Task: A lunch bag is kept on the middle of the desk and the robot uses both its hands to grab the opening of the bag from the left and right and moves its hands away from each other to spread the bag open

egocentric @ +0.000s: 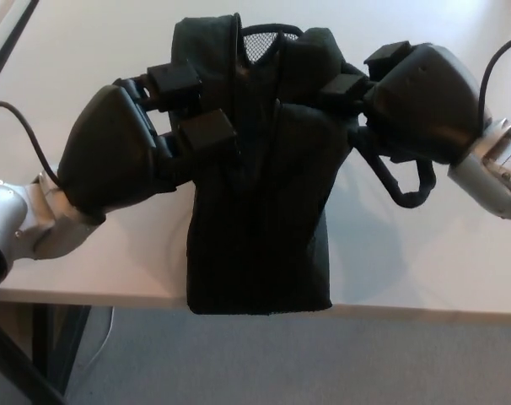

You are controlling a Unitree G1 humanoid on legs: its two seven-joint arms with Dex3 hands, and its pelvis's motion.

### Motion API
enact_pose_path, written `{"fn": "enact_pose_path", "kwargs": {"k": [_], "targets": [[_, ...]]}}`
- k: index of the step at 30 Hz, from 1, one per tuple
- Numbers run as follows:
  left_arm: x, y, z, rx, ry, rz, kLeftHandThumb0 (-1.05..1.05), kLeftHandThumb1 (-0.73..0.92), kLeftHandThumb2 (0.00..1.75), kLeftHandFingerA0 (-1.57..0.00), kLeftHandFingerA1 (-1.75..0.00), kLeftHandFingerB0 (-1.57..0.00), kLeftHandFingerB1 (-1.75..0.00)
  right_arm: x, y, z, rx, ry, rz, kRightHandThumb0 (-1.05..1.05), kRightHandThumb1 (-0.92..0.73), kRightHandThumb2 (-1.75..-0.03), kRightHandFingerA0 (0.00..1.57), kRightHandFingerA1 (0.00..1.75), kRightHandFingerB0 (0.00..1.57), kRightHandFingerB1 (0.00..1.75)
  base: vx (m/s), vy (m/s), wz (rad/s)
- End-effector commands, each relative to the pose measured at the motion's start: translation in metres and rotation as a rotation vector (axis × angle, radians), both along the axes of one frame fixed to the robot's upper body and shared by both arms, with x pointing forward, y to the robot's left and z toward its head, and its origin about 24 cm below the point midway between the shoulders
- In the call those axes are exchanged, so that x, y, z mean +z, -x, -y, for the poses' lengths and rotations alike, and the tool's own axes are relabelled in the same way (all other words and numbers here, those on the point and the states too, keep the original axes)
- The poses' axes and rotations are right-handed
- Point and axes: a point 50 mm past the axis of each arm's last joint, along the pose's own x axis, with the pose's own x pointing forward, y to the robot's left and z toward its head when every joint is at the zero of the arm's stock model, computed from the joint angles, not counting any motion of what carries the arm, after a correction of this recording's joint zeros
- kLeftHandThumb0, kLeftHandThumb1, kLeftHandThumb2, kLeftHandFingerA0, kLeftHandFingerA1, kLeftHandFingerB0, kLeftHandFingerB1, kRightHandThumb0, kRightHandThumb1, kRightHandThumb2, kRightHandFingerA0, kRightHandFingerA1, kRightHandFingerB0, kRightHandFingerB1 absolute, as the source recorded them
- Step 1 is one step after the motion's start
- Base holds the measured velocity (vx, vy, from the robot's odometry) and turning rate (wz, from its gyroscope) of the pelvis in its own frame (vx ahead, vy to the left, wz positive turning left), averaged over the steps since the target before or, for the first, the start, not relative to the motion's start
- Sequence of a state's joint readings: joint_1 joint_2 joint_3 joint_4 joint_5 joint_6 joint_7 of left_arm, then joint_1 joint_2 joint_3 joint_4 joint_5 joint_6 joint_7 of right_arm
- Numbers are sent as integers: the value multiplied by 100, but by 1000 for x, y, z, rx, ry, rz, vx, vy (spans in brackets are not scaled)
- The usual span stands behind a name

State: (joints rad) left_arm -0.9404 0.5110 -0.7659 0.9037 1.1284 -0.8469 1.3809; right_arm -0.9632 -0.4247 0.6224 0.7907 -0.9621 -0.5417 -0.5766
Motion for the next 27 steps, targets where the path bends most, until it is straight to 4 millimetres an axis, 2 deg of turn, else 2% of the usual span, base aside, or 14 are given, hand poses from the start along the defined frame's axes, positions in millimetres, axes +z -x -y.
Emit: {"fn": "enact_pose_path", "kwargs": {"k": [1,2,4,9,10,11,12,13,14,15,16,19,21,27], "targets": [[-19,3,-7,46,26,-124,-9,41,94,-86,-154,-79,-140,-25,7,0,36,-71,-10,-26,-58,-59,77,154,70,115,0,0,0],[-20,4,-8,49,36,-142,-8,40,96,-87,-148,-85,-131,-27,8,0,38,-87,-19,-25,-58,-59,76,158,62,137,0,0,0],[-23,6,-9,56,65,-157,-8,35,99,-88,-143,-85,-127,-31,10,2,35,-133,-38,-30,-58,-61,82,151,68,141,0,0,0],[-33,11,-19,113,209,-218,-13,38,94,-90,-142,-82,-124,-43,14,10,-1,-244,-35,-38,-62,-63,87,152,75,139,0,0,0],[-36,13,-22,126,252,-242,-6,26,113,-86,-151,-85,-129,-46,15,12,-10,-251,-32,-38,-61,-63,86,154,74,140,0,0,0],[-36,14,-23,129,261,-249,-6,26,113,-86,-151,-85,-129,-47,16,13,-11,-253,-32,-38,-61,-63,86,154,74,140,0,0,0],[-47,21,-33,156,425,-300,7,33,109,-84,-158,-81,-140,-53,21,21,-22,-279,-48,-36,-61,-61,87,147,79,127,0,0,0],[-54,26,-41,178,484,-341,12,34,123,-78,-160,-75,-140,-56,26,26,-18,-317,-63,-34,-60,-61,87,149,79,129,0,0,0],[-56,28,-44,186,502,-357,12,34,123,-78,-160,-75,-140,-57,27,28,-15,-333,-68,-34,-60,-61,87,149,79,129,0,0,0],[-57,30,-48,188,519,-374,15,35,121,-75,-159,-73,-140,-59,29,30,-18,-348,-77,-34,-61,-62,87,151,77,133,0,0,0],[-60,33,-53,199,541,-388,16,31,121,-85,-146,-80,-133,-62,31,35,-26,-360,-84,-34,-61,-61,84,151,76,131,0,0,0],[-68,42,-66,221,587,-421,18,29,125,-83,-146,-80,-132,-70,38,45,-58,-369,-104,-36,-62,-61,85,149,79,123,0,0,0],[-75,49,-77,269,612,-440,18,22,133,-79,-151,-84,-129,-76,44,54,-74,-394,-118,-32,-60,-62,84,152,78,128,0,0,0],[-93,64,-93,357,695,-524,10,27,128,-84,-141,-84,-125,-87,50,69,-127,-424,-152,-36,-62,-62,82,154,71,136,0,0,0]]}}
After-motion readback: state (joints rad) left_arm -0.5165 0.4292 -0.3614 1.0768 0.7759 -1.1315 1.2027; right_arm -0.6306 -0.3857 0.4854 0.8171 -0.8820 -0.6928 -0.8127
